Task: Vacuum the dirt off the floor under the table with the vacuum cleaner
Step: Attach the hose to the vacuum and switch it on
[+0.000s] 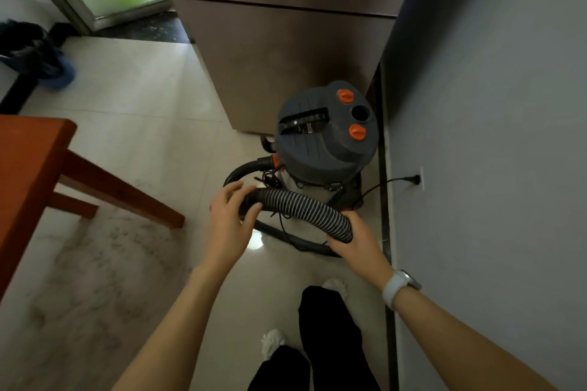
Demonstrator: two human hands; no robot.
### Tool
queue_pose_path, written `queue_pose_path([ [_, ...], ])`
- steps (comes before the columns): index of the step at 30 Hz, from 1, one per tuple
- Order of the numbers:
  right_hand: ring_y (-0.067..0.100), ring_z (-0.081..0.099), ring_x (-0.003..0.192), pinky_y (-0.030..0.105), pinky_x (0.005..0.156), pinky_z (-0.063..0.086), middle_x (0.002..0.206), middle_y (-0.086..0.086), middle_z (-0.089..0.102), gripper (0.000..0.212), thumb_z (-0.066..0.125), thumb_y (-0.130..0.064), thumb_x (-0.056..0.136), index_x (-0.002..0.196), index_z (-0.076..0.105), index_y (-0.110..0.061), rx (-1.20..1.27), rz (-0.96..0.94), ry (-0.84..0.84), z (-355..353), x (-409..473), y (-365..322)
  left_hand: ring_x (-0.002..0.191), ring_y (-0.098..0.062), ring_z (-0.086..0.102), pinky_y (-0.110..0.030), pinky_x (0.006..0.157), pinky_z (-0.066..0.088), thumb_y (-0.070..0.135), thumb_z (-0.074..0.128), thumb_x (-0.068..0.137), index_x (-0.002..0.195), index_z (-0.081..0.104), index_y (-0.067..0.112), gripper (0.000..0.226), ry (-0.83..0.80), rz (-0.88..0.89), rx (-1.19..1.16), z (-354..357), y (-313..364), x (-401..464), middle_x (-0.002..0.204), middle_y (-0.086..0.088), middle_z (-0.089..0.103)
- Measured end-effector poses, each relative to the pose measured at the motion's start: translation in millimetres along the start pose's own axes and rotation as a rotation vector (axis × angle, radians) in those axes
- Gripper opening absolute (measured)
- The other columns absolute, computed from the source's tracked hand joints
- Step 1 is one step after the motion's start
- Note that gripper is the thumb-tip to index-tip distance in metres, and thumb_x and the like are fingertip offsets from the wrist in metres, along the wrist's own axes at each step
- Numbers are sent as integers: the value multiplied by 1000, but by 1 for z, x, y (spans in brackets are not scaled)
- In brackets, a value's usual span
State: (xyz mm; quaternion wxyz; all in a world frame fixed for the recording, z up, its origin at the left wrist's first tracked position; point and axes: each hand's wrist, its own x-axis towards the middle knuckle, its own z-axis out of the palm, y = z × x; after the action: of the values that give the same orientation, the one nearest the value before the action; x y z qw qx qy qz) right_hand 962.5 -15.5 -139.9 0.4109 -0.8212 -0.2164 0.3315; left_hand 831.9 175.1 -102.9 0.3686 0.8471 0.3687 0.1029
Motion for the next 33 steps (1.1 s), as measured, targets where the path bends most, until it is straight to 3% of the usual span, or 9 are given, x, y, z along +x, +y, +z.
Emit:
queue_pose_path([
  [3, 13, 57, 86, 20, 70, 44, 92, -3, 59, 33, 69, -14, 83, 111, 51, -17, 43, 64, 50, 38, -33, -4, 141, -23, 23, -36, 113, 21, 32, 54, 95, 146, 30, 11, 60, 75, -397, -262, -12, -12, -36, 153, -9, 21],
  [5, 13, 59, 86, 17, 69, 47, 92, -6, 60, 33, 69, -13, 83, 108, 50, -22, 125, 50, 6, 58, -52, -6, 140, -30, 26, -44, 114, 26, 43, 53, 93, 151, 14, 12, 76, 15, -787, -763, -13, -25, -42, 156, -11, 17],
  [7, 14, 60, 90, 24, 77, 50, 97, -3, 61, 33, 70, -17, 83, 107, 50, -25, 133, 38, -73, 71, -68, -3, 133, -38, 38, -50, 106, 38, 43, 63, 86, 150, 18, 9, 84, -16, -1052, -1413, -9, -44, -41, 151, -20, 29],
  [9, 14, 60, 93, 33, 84, 51, 100, -4, 61, 33, 69, -26, 81, 107, 48, -31, 64, 75, -179, 77, -80, 4, 122, -37, 51, -49, 92, 47, 32, 65, 86, 143, 34, 4, 71, 10, -1133, -1757, -3, -56, -38, 136, -22, 49],
  [14, 14, 52, 118, 24, 99, 41, 127, 3, 55, 44, 59, -27, 92, 132, 48, -14, -49, 266, -495, 72, -77, 17, 118, -35, 54, -48, 85, 51, 13, 53, 95, 132, 42, 5, 39, -47, -984, -1511, 9, -70, -51, 127, -18, 53],
  [18, 18, 52, 119, 24, 96, 39, 128, 7, 55, 39, 45, -27, 99, 134, 48, -11, -3, 314, -352, 75, -57, 9, 103, -29, 60, -41, 78, 52, 5, 48, 95, 131, 35, 23, 43, -195, -776, -1297, 6, -82, -64, 118, -12, 56],
  [26, 18, 56, 112, 28, 88, 45, 120, 5, 58, 36, 39, -32, 101, 129, 49, -13, 402, 384, -156, 112, 8, -36, 118, -20, 50, -32, 90, 51, 6, 60, 90, 144, 19, 28, 72, -513, -444, -762, 28, -82, -84, 131, -5, 45],
  [29, 21, 59, 98, 33, 83, 49, 110, 8, 58, 32, 44, -35, 98, 123, 48, -16, 581, 434, -203, 117, 30, -46, 113, -8, 45, -16, 77, 51, 4, 60, 89, 137, 17, 33, 71, -645, -382, -722, 40, -76, -99, 119, 12, 43],
  [33, 20, 61, 63, 33, 63, 56, 84, 10, 56, 29, 57, -30, 93, 113, 43, -13, 544, 462, -127, 122, 41, -39, 108, -11, 57, -22, 83, 53, 8, 66, 85, 133, 17, 40, 76, -712, -386, -650, 60, -77, -109, 121, 14, 44],
])
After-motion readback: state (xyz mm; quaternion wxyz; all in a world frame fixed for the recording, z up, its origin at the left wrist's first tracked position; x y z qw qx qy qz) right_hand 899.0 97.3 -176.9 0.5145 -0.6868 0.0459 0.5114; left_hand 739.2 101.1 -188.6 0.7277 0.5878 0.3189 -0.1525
